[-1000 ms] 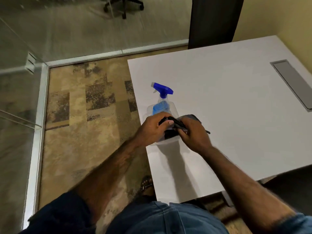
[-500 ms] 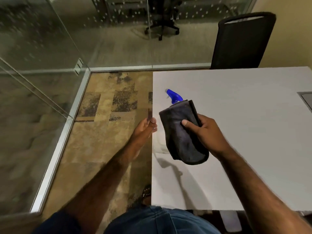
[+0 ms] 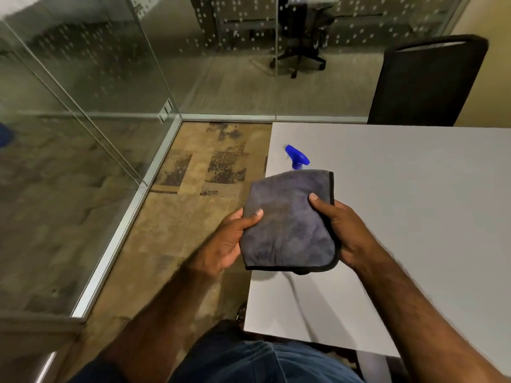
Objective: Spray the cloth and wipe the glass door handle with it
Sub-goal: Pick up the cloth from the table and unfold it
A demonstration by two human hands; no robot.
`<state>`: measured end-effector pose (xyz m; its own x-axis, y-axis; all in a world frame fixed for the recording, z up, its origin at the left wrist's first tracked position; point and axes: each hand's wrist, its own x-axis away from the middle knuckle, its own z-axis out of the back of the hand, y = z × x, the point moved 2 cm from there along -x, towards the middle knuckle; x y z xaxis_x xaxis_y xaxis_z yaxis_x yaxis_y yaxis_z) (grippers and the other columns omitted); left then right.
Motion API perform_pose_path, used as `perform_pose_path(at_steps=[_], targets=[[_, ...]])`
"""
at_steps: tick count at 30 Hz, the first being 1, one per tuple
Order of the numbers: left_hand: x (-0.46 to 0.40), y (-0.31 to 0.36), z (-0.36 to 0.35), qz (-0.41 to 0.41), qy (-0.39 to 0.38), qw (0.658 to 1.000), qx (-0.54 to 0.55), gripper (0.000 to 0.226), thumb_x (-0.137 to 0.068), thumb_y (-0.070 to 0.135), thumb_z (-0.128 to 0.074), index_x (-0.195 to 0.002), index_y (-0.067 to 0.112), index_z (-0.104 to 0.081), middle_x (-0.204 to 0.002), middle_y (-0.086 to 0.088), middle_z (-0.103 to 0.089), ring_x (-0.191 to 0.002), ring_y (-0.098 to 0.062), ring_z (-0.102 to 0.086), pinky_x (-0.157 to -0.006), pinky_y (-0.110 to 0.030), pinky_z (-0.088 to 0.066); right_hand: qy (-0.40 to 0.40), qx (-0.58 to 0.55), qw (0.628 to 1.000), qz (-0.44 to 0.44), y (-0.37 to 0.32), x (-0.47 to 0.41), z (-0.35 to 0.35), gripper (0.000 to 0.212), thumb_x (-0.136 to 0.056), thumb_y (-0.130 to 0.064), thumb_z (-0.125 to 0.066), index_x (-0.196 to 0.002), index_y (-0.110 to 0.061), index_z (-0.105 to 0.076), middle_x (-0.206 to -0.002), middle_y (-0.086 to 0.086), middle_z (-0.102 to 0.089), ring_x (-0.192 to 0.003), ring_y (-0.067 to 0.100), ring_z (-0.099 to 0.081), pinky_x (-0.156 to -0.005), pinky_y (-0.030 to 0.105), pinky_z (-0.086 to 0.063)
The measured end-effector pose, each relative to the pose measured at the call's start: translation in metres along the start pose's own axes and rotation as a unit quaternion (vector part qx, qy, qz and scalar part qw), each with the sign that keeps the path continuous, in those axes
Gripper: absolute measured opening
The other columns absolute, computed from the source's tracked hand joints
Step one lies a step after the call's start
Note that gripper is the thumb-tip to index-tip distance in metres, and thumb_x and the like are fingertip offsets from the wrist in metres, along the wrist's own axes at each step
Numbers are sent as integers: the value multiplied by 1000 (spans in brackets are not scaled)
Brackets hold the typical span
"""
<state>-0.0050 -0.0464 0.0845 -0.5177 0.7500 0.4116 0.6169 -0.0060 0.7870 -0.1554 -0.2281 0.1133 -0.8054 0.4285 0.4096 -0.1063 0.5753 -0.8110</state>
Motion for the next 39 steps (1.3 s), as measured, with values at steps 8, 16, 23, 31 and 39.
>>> perform_pose_path(at_steps=[8, 16, 23, 31, 39], targets=[[20, 54, -11, -86, 69, 947, -303, 29, -102, 16, -75, -130, 20, -67, -123, 3, -80, -115, -14, -77, -101, -36, -63, -22, 195, 980, 42, 8, -3, 19, 50, -98, -47, -80, -143, -29, -68, -132, -5, -81, -122, 22, -78, -94, 39, -63], [21, 118, -31, -123, -74, 834, -533, 25, -102, 24, -77, -126, 24, -70, -114, 9, -78, -105, -5, -74, -95, -32, -59, -55, 338, 927, 151, -10, -20, 9, 108, -75, -37, -99, -164, -34, -39, -163, -18, -51, -148, -1, -51, -119, 24, -44], [14, 138, -30, -132, -202, 752, -614, 18, -102, 26, -77, -120, 30, -73, -107, 10, -76, -102, -6, -71, -83, -17, -54, -216, 369, 896, 119, -14, -33, -26, 66, -81, -20, -100, -136, -40, -69, -133, -6, -77, -128, 16, -72, -105, 32, -61], [-7, 151, -6, -119, -233, 747, -612, 17, -103, 29, -75, -121, 31, -75, -111, 13, -78, -104, -6, -74, -86, -23, -59, -211, 336, 910, 121, -7, -44, -42, 57, -90, -19, -92, -139, -35, -67, -132, -10, -78, -127, 15, -73, -101, 26, -61], [-29, 161, 35, -154, -153, 767, -603, 35, -91, 60, -75, -123, 47, -70, -118, 22, -75, -111, 4, -70, -88, -8, -52, -172, 342, 913, 144, -12, -50, -62, 40, -94, -37, -85, -129, -46, -69, -124, -11, -79, -120, 15, -75, -97, 28, -64]])
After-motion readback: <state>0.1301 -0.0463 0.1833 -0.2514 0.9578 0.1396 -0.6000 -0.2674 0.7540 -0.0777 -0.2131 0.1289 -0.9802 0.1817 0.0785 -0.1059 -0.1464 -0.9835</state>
